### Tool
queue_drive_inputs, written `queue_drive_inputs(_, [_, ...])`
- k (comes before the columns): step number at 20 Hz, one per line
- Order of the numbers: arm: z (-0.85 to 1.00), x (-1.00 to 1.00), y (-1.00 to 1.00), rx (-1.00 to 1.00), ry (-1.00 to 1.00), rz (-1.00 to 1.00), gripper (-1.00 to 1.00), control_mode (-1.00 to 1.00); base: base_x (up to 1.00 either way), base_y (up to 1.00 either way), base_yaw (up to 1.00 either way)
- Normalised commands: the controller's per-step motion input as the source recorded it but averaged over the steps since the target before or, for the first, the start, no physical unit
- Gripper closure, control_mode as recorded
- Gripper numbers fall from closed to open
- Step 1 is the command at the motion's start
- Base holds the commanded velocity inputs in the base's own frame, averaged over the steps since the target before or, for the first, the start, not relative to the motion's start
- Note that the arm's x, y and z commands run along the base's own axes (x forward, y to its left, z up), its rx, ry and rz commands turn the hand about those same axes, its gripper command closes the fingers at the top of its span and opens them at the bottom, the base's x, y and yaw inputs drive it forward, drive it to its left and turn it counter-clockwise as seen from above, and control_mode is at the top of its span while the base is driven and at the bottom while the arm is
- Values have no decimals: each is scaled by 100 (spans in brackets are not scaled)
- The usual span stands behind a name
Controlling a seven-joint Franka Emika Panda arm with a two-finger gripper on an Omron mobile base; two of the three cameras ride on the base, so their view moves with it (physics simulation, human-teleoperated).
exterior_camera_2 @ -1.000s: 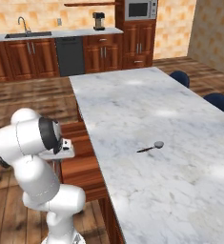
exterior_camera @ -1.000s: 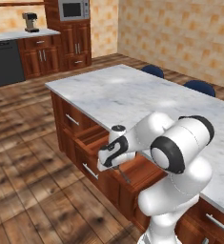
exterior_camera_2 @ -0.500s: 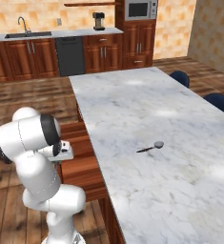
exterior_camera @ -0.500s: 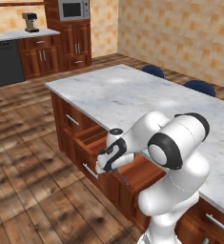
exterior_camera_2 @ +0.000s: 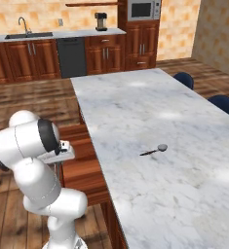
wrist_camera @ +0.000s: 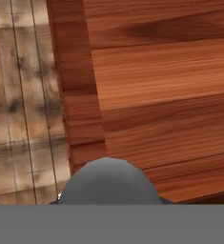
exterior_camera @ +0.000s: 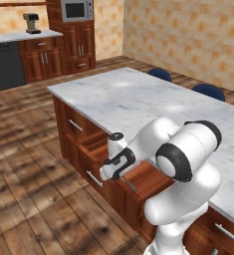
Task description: Organize the utensils by type. Pick up the wooden spoons from the counter and place them in the open cabinet. Then pick up the metallic utensils from the counter and place them in the open drawer.
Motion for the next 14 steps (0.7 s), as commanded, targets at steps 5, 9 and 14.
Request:
queue_drive_inputs(5, [17,20,-6,-4,0,0,100,-100,0,0,0])
queue_drive_inputs(9, [0,25,-6,0,0,0,100,-100,0,0,0])
queue_drive_inputs(14, [-15,24,-3,0,0,0,100,-100,0,0,0])
